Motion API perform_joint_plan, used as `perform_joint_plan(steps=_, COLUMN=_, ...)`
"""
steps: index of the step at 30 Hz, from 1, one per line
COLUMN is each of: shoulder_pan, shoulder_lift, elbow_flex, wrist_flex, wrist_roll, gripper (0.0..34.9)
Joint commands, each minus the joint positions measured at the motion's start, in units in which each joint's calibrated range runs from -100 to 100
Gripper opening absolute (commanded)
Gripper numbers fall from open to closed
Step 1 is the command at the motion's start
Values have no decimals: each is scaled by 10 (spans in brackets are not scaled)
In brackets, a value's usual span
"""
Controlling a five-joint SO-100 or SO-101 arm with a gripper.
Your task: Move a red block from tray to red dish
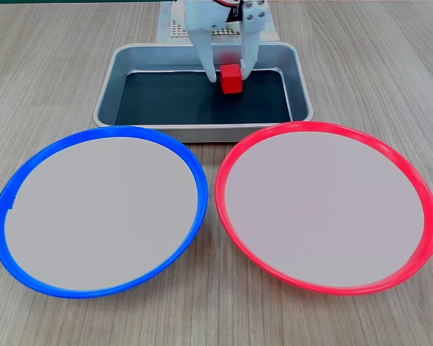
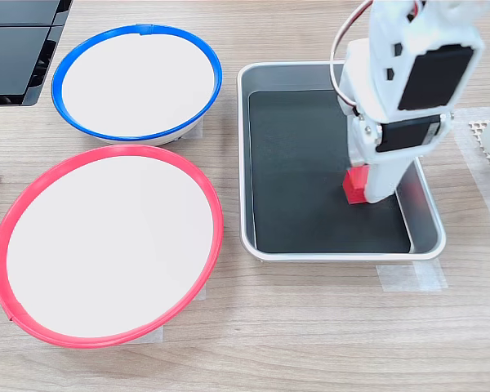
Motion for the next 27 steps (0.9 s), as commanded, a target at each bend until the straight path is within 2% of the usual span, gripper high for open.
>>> perform_joint_plan(steps=1, shoulder_pan=-6, shoulder_lift=-11, elbow_flex=2, wrist_flex=9, wrist_roll=-4, gripper=58)
perform_joint_plan(steps=2, shoulder_pan=-9, shoulder_lift=-13, elbow_flex=-2, wrist_flex=10, wrist_roll=-12, gripper=3)
perform_joint_plan(steps=6, shoulder_pan=-26, shoulder_lift=-18, elbow_flex=-70, wrist_flex=26, wrist_roll=-42, gripper=2)
perform_joint_plan(steps=9, shoulder_pan=-49, shoulder_lift=-3, elbow_flex=-202, wrist_flex=39, wrist_roll=-93, gripper=2)
perform_joint_plan(steps=12, shoulder_pan=-62, shoulder_lift=28, elbow_flex=-311, wrist_flex=6, wrist_roll=-148, gripper=2)
perform_joint_plan(steps=14, shoulder_pan=-67, shoulder_lift=58, elbow_flex=-356, wrist_flex=-52, wrist_roll=-189, gripper=2)
perform_joint_plan(steps=17, shoulder_pan=-69, shoulder_lift=104, elbow_flex=-366, wrist_flex=-177, wrist_roll=-242, gripper=1)
perform_joint_plan(steps=19, shoulder_pan=-62, shoulder_lift=164, elbow_flex=-319, wrist_flex=-330, wrist_roll=-266, gripper=1)
perform_joint_plan(steps=23, shoulder_pan=-55, shoulder_lift=226, elbow_flex=-286, wrist_flex=-443, wrist_roll=-266, gripper=2)
perform_joint_plan(steps=25, shoulder_pan=-54, shoulder_lift=258, elbow_flex=-289, wrist_flex=-467, wrist_roll=-265, gripper=3)
perform_joint_plan(steps=27, shoulder_pan=-53, shoulder_lift=285, elbow_flex=-294, wrist_flex=-485, wrist_roll=-264, gripper=48)
